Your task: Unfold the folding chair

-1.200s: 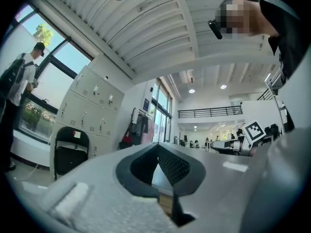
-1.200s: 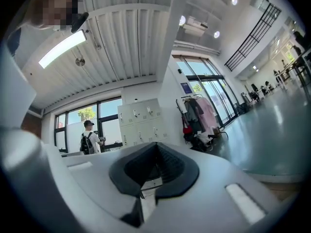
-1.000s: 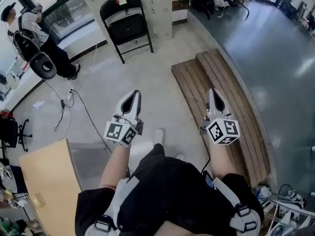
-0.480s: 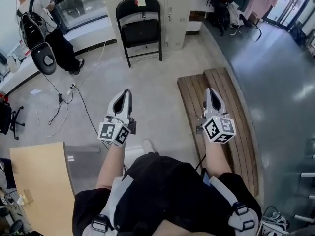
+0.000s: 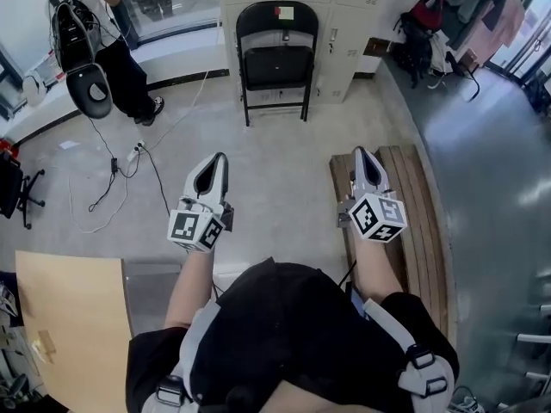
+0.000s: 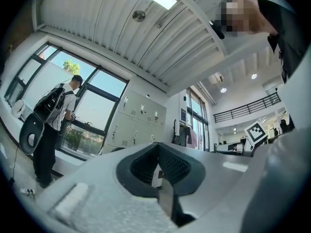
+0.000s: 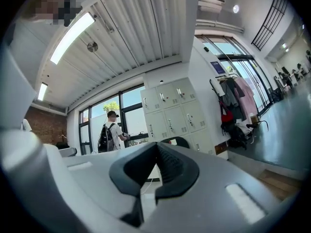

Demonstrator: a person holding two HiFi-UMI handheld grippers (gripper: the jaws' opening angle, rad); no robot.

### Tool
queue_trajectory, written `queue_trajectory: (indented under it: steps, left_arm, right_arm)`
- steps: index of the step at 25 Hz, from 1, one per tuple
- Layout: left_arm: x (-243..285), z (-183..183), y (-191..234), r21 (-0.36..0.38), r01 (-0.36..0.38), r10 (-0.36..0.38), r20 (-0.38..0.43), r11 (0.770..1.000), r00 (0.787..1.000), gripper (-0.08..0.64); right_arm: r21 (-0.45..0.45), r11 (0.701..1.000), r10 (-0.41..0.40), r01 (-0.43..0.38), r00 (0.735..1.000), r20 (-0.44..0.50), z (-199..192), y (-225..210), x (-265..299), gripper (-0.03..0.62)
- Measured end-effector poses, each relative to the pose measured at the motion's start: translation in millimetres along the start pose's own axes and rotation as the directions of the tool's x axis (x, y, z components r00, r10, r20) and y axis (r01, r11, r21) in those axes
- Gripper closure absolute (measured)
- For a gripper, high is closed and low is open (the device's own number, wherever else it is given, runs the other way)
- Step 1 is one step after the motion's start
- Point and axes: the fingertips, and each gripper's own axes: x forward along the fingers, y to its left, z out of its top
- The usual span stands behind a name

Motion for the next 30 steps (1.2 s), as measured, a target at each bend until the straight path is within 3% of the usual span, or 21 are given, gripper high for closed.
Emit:
queue_trajectory:
  steps: [3, 6, 9, 14, 23, 30]
  left_arm:
    - [1, 1, 23, -0.007, -0.030, 0.030, 0.018, 1.000, 0.999, 0.560]
    - [2, -6, 39, -0.044, -0.067, 0.069, 0.025, 0.997, 0.997, 0.560]
    - [15, -8, 54, -0.068, -0.088, 0.090, 0.034, 0.994, 0.995, 0.560]
    - [51, -17, 80, -0.040, -0.102, 0.102, 0.009, 0.994, 0.995, 0.560]
    - [146, -9, 130, 0.008, -0.143, 0.143, 0.014, 0.990, 0.990, 0.560]
    - [215, -27, 147, -0.021, -0.166, 0.166, 0.010, 0.986, 0.986, 0.561]
  right_arm:
    - [-0.004, 0.998, 0.063, -0.063, 0.998, -0.031, -14, 23, 27, 0.589]
    - [-0.075, 0.987, 0.134, -0.139, 0.989, -0.069, -29, 48, 44, 0.589]
    - [-0.064, 0.986, 0.148, -0.152, 0.987, -0.064, -30, 52, 69, 0.589]
    - [-0.021, 0.990, 0.137, -0.140, 0.986, -0.092, -40, 33, 125, 0.589]
    - [0.022, 0.989, 0.150, -0.149, 0.987, -0.059, -16, -2, 246, 0.589]
    - [0.011, 0.990, 0.144, -0.143, 0.989, -0.040, -9, -49, 308, 0.589]
